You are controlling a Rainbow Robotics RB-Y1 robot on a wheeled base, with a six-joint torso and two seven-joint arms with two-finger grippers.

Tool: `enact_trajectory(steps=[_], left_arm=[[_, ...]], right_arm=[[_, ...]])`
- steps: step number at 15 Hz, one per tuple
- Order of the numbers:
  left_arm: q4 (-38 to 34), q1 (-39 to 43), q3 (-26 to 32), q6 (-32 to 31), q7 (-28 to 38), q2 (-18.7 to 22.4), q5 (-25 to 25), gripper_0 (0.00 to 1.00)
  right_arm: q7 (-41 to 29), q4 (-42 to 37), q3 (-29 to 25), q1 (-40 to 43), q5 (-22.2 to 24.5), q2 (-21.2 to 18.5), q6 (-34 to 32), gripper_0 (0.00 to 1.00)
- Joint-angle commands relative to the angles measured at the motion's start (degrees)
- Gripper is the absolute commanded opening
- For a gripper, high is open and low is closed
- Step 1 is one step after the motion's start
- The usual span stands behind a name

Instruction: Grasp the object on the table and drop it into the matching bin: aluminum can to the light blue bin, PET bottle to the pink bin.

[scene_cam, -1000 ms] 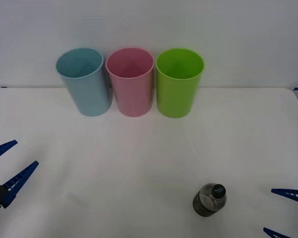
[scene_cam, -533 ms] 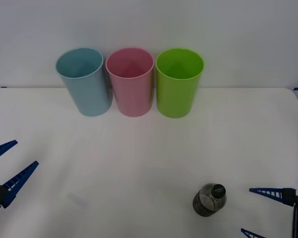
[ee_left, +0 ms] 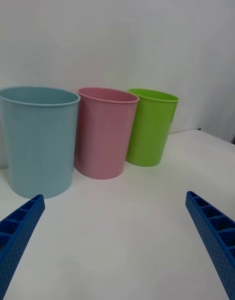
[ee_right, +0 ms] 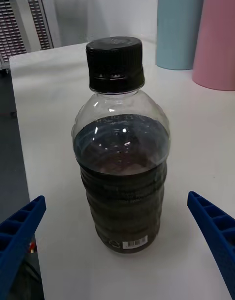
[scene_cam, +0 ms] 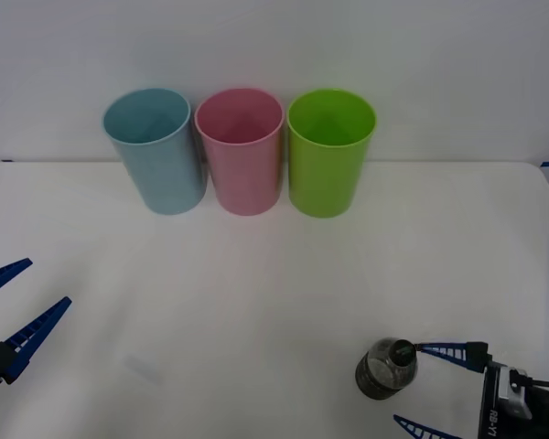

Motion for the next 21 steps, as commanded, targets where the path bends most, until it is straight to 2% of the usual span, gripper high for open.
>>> enact_trajectory(steps=[1,10,16,17,18,19,20,21], left_arm=[[0.0,0.0,0.0,0.0,0.0,0.0,0.0,1.0],[0.0,0.0,0.0,0.0,0.0,0.0,0.0,1.0],[0.0,0.0,0.0,0.0,0.0,0.0,0.0,1.0],[0.0,0.0,0.0,0.0,0.0,0.0,0.0,1.0],[0.0,0.0,0.0,0.0,0.0,0.0,0.0,1.0],[0.0,0.0,0.0,0.0,0.0,0.0,0.0,1.0],[0.0,0.0,0.0,0.0,0.0,0.0,0.0,1.0],[0.0,0.0,0.0,0.0,0.0,0.0,0.0,1.0]], right_arm=[[1.09,-0.03,3.93,-0.59,-0.52,0.02,3.11,1.0],[3.46,-0.03,7.89,-1.38,0.36,4.77,8.3,1.0],[3.99,0.06,8.15,-1.38,0.36,4.94,8.65,1.0],[4.25,0.06,8.24,-1.38,0.18,4.94,8.65,0.91],[4.34,-0.03,8.24,-1.38,0.1,4.94,8.65,0.48],[4.6,0.06,8.24,-1.38,-0.08,4.94,8.56,0.18],[4.96,-0.03,8.32,-1.38,-0.34,4.94,8.65,0.0],[5.04,-0.03,8.41,-1.47,-0.34,4.94,8.56,0.0]])
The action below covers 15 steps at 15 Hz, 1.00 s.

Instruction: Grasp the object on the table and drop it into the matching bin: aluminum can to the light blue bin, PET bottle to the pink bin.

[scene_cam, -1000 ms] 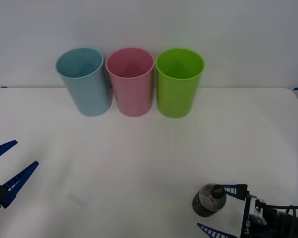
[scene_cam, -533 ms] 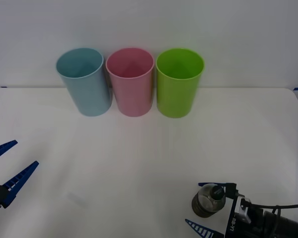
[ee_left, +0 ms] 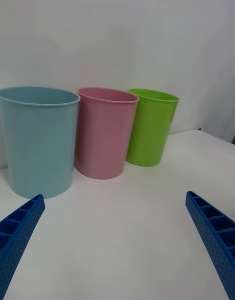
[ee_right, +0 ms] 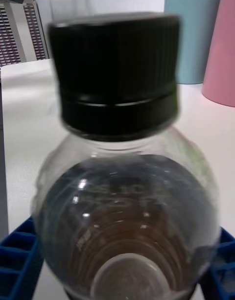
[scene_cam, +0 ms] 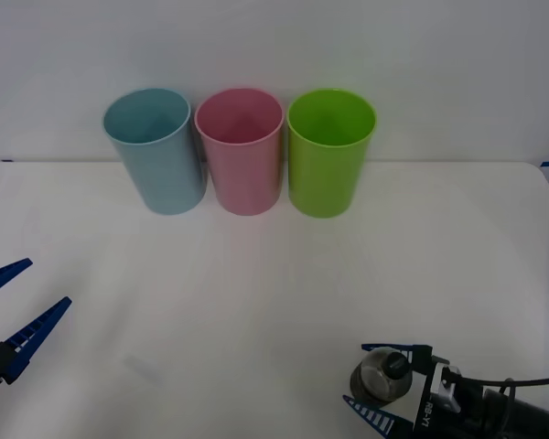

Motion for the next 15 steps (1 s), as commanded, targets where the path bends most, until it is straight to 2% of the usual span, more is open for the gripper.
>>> enact_trajectory(steps=[1,5,8,15], left_arm=[[0.0,0.0,0.0,0.0,0.0,0.0,0.0,1.0],[0.0,0.0,0.0,0.0,0.0,0.0,0.0,1.0],[0.0,0.0,0.0,0.0,0.0,0.0,0.0,1.0],[0.0,0.0,0.0,0.0,0.0,0.0,0.0,1.0]], right_arm=[[0.34,-0.06,0.14,-0.09,-0.3,0.0,0.04,0.0],[0.08,-0.23,0.14,-0.44,-1.45,0.0,-0.05,0.0],[-1.86,-3.57,0.14,-0.88,-2.24,0.0,0.92,0.0],[-18.03,-16.76,0.49,-0.88,-2.24,-1.05,6.54,0.0]])
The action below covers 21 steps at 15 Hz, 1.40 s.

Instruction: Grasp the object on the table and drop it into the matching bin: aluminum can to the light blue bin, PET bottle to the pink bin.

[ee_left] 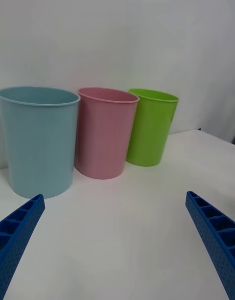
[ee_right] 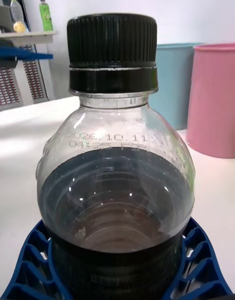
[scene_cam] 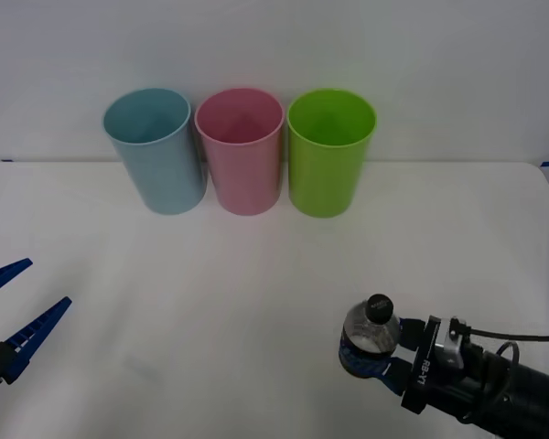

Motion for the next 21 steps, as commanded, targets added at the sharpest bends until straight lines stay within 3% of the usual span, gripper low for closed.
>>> enact_trajectory(steps=[1,4,9,16,21], left_arm=[[0.0,0.0,0.0,0.0,0.0,0.0,0.0,1.0],[0.0,0.0,0.0,0.0,0.0,0.0,0.0,1.0],[0.0,0.0,0.0,0.0,0.0,0.0,0.0,1.0],[0.0,0.0,0.0,0.0,0.0,0.0,0.0,1.0],[0.0,0.0,0.0,0.0,0.0,0.0,0.0,1.0]], right_arm=[[-6.55,-5.16,0.41,-0.01,0.05,-1.32,3.01,0.0],[-14.28,-10.78,1.55,-0.19,0.05,-3.61,7.58,0.0],[-26.94,-19.22,8.59,-4.67,1.19,-8.97,23.14,0.0],[-40.74,-17.2,9.64,-17.77,8.05,-5.72,26.04,0.0],[-41.0,-6.74,9.99,-30.95,10.95,-1.15,26.13,0.0]])
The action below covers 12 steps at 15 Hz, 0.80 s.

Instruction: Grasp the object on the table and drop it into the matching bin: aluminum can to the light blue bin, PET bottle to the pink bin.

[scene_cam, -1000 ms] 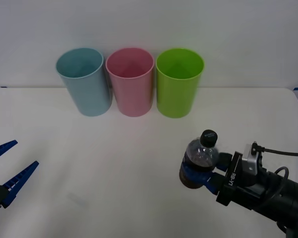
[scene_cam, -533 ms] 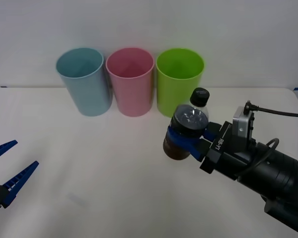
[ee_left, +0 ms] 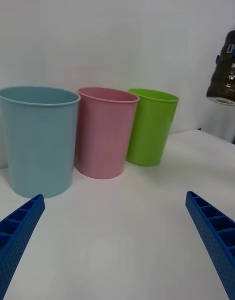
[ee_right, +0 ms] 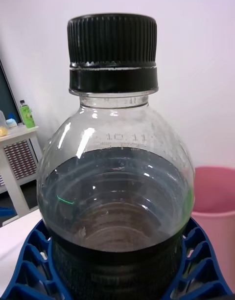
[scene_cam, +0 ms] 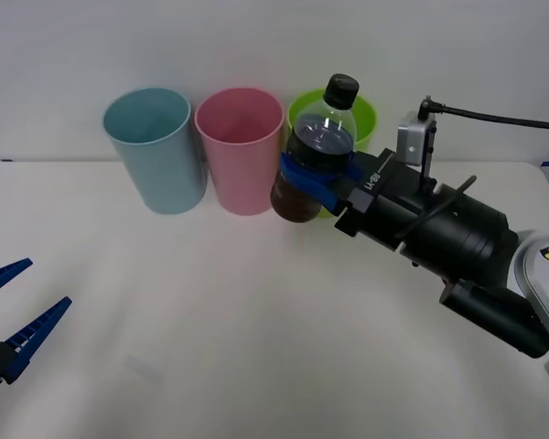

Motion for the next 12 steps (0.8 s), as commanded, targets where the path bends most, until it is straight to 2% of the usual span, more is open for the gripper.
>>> enact_trajectory(steps=[1,9,12], left_arm=[[0.0,0.0,0.0,0.0,0.0,0.0,0.0,1.0],[0.0,0.0,0.0,0.0,0.0,0.0,0.0,1.0],[0.0,0.0,0.0,0.0,0.0,0.0,0.0,1.0]], right_arm=[[0.04,6.1,0.02,-7.33,2.95,3.26,0.33,0.0],[0.92,26.41,0.02,-23.94,13.06,14.94,9.64,0.0],[1.8,35.37,0.02,-30.36,14.9,18.99,14.39,0.0]])
